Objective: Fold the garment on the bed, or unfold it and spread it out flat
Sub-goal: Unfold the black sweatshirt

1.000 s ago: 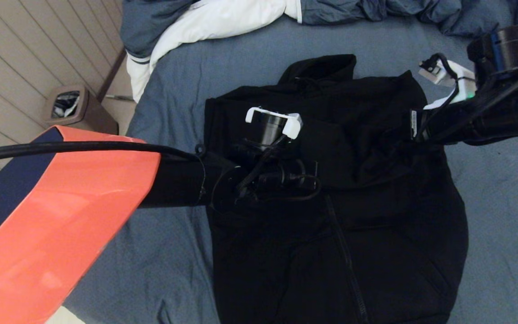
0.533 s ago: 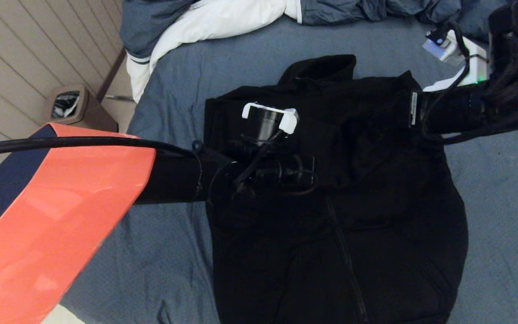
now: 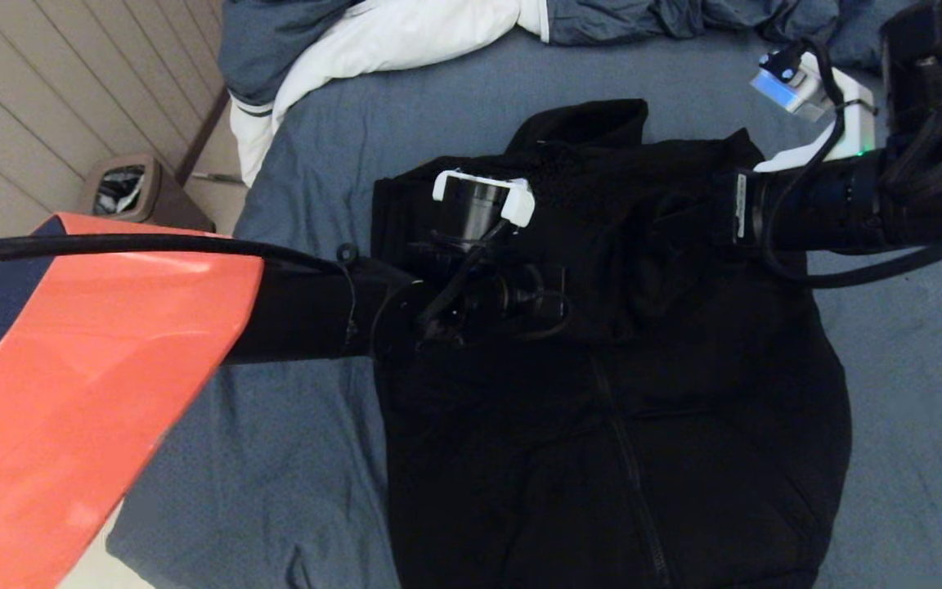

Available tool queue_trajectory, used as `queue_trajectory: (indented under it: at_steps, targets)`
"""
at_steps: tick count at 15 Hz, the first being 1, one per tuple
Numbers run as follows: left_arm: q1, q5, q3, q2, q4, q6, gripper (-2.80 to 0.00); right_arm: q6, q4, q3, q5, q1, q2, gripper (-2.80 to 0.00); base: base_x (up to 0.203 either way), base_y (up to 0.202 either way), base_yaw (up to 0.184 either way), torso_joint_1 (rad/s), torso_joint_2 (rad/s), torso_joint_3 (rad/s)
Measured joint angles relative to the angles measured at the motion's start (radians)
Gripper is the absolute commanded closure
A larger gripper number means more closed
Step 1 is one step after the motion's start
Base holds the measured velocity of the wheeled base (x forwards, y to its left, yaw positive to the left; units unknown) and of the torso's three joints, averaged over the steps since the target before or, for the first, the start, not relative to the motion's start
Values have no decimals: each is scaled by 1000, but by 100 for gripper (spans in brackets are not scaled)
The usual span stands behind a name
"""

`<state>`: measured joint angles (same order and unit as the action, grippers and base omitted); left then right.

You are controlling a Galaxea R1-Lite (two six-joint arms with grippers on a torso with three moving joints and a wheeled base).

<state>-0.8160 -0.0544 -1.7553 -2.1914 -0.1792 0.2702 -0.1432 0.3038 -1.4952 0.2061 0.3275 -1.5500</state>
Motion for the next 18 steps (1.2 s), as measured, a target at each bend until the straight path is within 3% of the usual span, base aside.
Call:
queue_trajectory:
  at_steps: [8, 18]
  targets:
    - [0, 8, 65, 115, -35, 11, -280, -13, -2, -60, -5, 80, -36, 0, 0, 0, 0, 0, 0, 0]
    - [-170, 7, 324, 230, -234, -26, -280, -12, 13, -299, -95, 102, -181, 0, 0, 0, 0, 0, 0, 0]
